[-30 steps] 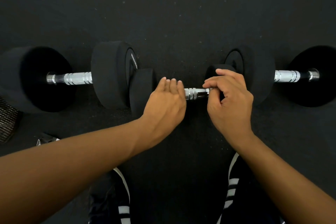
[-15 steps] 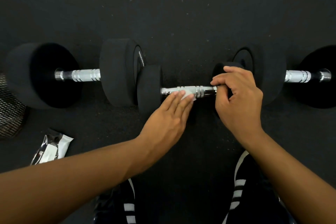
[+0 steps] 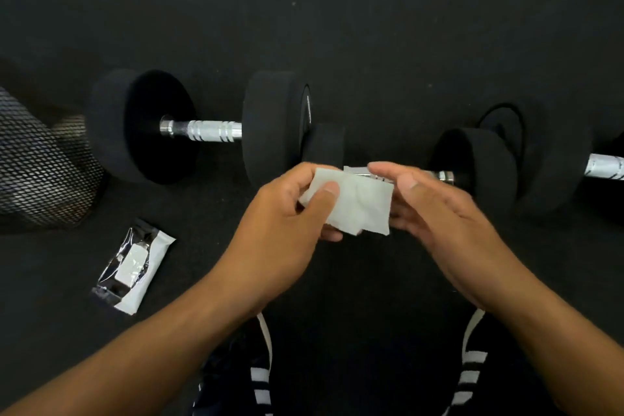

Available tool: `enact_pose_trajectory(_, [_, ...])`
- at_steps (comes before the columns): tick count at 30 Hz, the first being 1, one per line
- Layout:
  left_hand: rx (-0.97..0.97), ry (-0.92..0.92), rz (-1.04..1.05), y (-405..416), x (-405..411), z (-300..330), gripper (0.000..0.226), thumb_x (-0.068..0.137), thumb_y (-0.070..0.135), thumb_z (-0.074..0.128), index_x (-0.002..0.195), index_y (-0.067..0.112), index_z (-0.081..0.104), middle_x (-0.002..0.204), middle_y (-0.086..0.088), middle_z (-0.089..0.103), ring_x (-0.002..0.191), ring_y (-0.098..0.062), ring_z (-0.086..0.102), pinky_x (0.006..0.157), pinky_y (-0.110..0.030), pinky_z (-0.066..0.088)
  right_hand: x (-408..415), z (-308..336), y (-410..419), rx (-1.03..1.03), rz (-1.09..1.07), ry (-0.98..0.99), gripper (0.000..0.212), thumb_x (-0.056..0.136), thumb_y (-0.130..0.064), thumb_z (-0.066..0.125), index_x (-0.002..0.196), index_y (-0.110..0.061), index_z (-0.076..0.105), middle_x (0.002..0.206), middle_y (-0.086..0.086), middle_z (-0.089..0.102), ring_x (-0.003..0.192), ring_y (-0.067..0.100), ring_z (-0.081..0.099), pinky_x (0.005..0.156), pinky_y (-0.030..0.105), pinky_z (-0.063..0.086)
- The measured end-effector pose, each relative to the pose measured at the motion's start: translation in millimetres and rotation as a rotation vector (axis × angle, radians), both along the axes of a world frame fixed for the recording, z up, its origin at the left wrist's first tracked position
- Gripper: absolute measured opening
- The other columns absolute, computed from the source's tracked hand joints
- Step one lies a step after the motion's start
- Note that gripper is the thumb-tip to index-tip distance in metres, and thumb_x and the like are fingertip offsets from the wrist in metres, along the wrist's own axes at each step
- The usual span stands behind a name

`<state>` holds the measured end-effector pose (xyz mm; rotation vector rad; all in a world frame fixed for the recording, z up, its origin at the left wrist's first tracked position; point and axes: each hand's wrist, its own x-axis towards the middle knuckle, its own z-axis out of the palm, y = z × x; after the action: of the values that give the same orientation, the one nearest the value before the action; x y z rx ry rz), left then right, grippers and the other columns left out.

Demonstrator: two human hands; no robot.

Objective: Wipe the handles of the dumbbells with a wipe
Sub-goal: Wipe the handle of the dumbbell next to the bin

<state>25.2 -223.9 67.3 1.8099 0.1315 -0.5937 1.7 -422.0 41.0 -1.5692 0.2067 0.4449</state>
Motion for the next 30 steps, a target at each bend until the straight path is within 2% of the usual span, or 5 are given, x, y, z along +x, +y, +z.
enact_pose_trajectory(3, [-0.145, 0.110, 0.130, 4.1, -6.9, -0.7, 0.016, 0.099, 0.017, 0.060, 0.112, 0.020, 0.068, 0.105, 0.000, 0.076, 0.098, -0.018, 0.074, 0.080, -0.034, 0.060, -4.7, 2.5, 11.3, 0.163, 0.037, 0.079, 0.040, 0.097, -0.046, 0.055, 0.128, -0.024, 0.068, 0.124, -0.001, 0.073, 0.115, 0.018, 0.069, 0.099, 0.041, 0.056])
enact_pose_trajectory(10, [-0.144, 0.110, 0.084, 4.0, -1.5, 10.1, 0.016, 0.090, 0.013, 0.071, 0.106, 0.012, 0.069, 0.098, -0.005, 0.076, 0.093, -0.020, 0.075, 0.077, -0.030, 0.060, -5.1, 6.2, 13.5, 0.122, -0.081, 0.107, 0.030, 0.081, -0.029, 0.068, 0.105, -0.012, 0.075, 0.100, 0.008, 0.078, 0.096, 0.029, 0.074, 0.088, 0.041, 0.062])
enact_pose_trajectory(15, [-0.173, 0.069, 0.052, 5.5, 4.4, 13.6, 0.016, 0.086, 0.017, 0.074, 0.102, 0.016, 0.070, 0.099, -0.006, 0.076, 0.094, -0.022, 0.074, 0.079, -0.030, 0.059, 3.7, 22.1, 18.5, 0.149, -0.058, 0.138, 0.036, 0.074, -0.038, 0.071, 0.108, -0.026, 0.076, 0.106, -0.002, 0.078, 0.101, 0.018, 0.074, 0.089, 0.040, 0.062])
enact_pose_trajectory(22, [-0.235, -0.016, 0.241, 21.4, 1.4, 19.6, 0.012, 0.081, 0.023, 0.074, 0.094, 0.022, 0.073, 0.090, -0.007, 0.076, 0.084, -0.019, 0.075, 0.071, -0.025, 0.058, 31.3, 49.9, 36.2, 0.060, 0.116, 0.042, 0.025, 0.080, -0.035, 0.069, 0.100, -0.021, 0.077, 0.095, -0.005, 0.079, 0.092, 0.009, 0.075, 0.082, 0.023, 0.061])
enact_pose_trajectory(30, [-0.320, -0.012, 0.406, 53.1, -4.1, 15.7, 0.018, 0.070, 0.027, 0.087, 0.087, 0.024, 0.080, 0.087, -0.009, 0.078, 0.077, -0.013, 0.074, 0.065, -0.019, 0.056, 59.7, 59.4, 61.1, -0.056, 0.281, 0.020, 0.013, 0.093, -0.024, 0.069, 0.102, -0.025, 0.078, 0.096, -0.003, 0.079, 0.092, 0.014, 0.076, 0.087, 0.041, 0.062])
